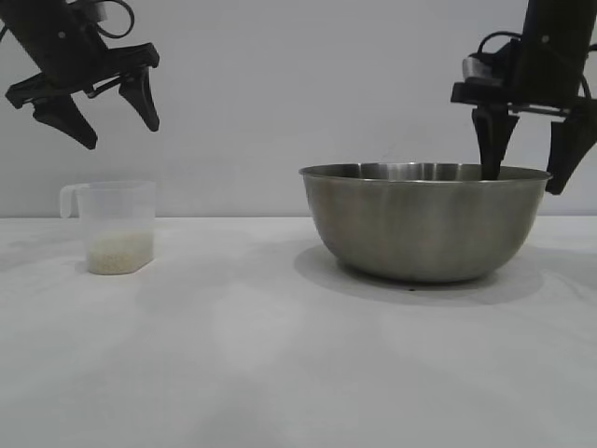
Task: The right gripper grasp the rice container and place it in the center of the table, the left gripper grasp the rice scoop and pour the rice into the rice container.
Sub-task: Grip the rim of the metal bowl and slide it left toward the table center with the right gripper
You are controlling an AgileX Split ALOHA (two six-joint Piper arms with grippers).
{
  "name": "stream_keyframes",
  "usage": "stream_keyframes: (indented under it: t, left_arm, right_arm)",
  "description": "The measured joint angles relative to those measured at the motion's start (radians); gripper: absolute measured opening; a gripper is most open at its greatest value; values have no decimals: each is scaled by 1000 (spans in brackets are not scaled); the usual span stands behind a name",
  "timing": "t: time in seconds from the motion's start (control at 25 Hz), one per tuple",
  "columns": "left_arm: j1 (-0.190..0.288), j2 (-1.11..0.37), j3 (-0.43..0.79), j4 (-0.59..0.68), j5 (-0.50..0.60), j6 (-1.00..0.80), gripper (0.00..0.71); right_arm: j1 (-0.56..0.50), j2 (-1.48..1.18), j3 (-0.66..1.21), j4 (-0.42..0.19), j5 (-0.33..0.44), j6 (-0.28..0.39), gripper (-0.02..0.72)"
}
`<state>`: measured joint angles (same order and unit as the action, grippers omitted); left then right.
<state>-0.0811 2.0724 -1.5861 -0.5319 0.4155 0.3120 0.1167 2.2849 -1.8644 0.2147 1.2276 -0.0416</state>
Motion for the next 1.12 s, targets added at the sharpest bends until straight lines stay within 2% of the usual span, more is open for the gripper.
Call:
stream_keyframes:
  t: [0.16,0.2,0.24,0.28,0.52,1.12]
  left_arm:
    - [0,0,0,0,0,0,515]
    - [0,0,0,0,0,0,515]
    - [0,0,0,0,0,0,515]
    - [0,0,0,0,0,0,515]
    - [0,0,0,0,2,2,515]
    - [0,0,0,0,2,2,515]
  right_arm:
    - [0,9,0,0,-2,-3,90]
    - [0,9,0,4,-2,-12,54]
    - [0,9,0,5,-2,-20,53]
    - [0,9,0,11,-2,-30,0]
    - [4,9,-2,68,-2,-71,0]
    - [190,2,-2,91,-6,-109,0]
